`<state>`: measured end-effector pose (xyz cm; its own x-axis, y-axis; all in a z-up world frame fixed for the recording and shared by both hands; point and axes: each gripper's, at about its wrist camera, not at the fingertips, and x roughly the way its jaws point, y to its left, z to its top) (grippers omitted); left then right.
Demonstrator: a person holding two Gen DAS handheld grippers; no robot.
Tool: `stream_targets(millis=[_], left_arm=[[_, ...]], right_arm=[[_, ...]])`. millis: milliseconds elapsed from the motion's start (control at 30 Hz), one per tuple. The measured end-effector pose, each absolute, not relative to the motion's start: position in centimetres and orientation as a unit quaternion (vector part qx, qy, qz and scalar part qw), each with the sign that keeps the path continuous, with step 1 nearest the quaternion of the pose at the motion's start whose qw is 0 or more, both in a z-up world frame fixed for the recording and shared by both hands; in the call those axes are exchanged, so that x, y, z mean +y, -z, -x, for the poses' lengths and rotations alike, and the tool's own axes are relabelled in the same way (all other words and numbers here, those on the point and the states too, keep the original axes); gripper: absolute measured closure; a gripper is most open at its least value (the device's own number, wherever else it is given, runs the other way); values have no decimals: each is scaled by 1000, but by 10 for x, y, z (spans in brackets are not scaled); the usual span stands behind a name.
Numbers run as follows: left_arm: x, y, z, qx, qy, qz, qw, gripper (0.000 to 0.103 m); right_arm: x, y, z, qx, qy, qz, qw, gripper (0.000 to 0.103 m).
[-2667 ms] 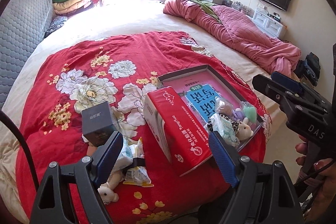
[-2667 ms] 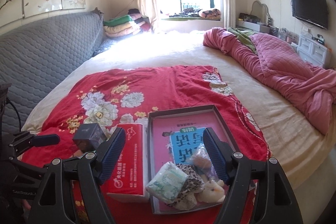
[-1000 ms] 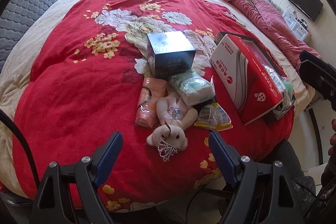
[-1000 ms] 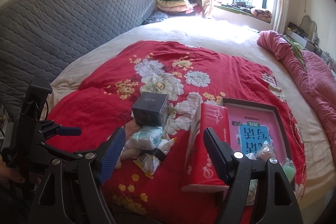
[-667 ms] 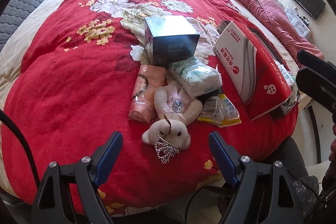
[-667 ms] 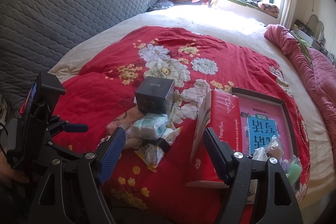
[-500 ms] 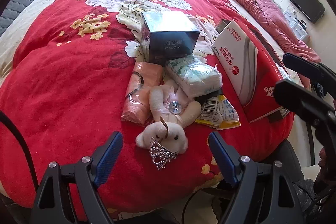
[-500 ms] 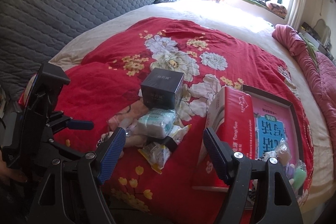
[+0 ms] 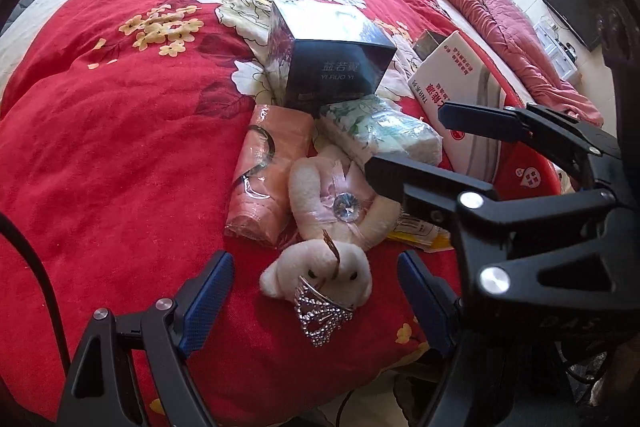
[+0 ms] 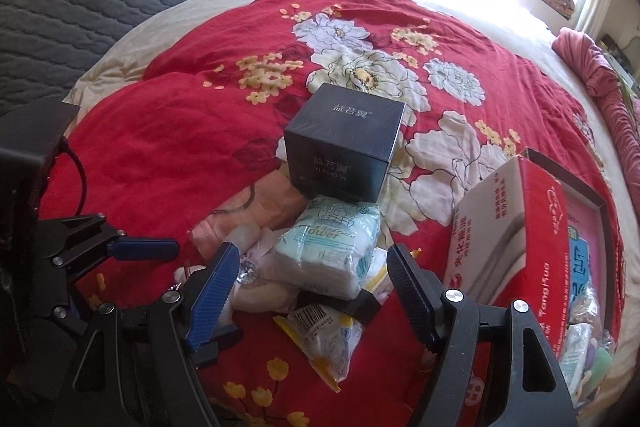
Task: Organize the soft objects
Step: 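Close left gripper on the plush bear while right gripper closes on the wipe pack, then carry the plush bear and wipe pack above the pink tray with both grippers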
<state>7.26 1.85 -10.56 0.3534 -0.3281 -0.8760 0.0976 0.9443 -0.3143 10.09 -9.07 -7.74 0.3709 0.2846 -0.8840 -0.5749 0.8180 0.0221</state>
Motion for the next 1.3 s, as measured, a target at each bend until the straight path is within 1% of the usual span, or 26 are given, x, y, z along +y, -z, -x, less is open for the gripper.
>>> stream_targets(millis=[233, 300, 367, 467, 500, 567, 667, 700, 767, 1067, 1300], left_arm=[[19, 110, -78, 552, 145, 123, 812, 21], [19, 110, -78, 550, 147, 126, 812, 29], [20, 111, -78, 550, 151, 136, 810, 31], [21, 113, -79, 549, 155, 147, 808, 35], [21, 113, -79, 548, 156, 148, 808, 38], [19, 113, -79, 549, 157, 146, 808, 40], [18, 115, -77, 553, 162, 145, 804, 49], [18, 116, -76, 554, 164, 147, 803, 55], [18, 117, -75, 558, 168, 150, 799, 59], [14, 112, -66, 550, 170, 139, 806, 65], [13, 96, -56, 525, 164, 129, 825, 66]], right_arm=[[-88, 95, -113, 503, -246, 148, 815, 26], [-91, 99, -117, 507, -244, 140, 814, 26], [-94, 100, -120, 509, -245, 126, 815, 37], [-97, 101, -120, 509, -254, 108, 815, 45], [-98, 100, -119, 506, -253, 111, 817, 45], [-99, 98, -117, 500, -252, 113, 821, 48], [-103, 93, -113, 491, -252, 111, 826, 51], [-105, 91, -112, 489, -252, 107, 828, 52], [-111, 85, -110, 482, -252, 94, 834, 52], [-146, 54, -102, 452, -249, 32, 856, 52], [-157, 35, -94, 430, -255, 8, 866, 52]])
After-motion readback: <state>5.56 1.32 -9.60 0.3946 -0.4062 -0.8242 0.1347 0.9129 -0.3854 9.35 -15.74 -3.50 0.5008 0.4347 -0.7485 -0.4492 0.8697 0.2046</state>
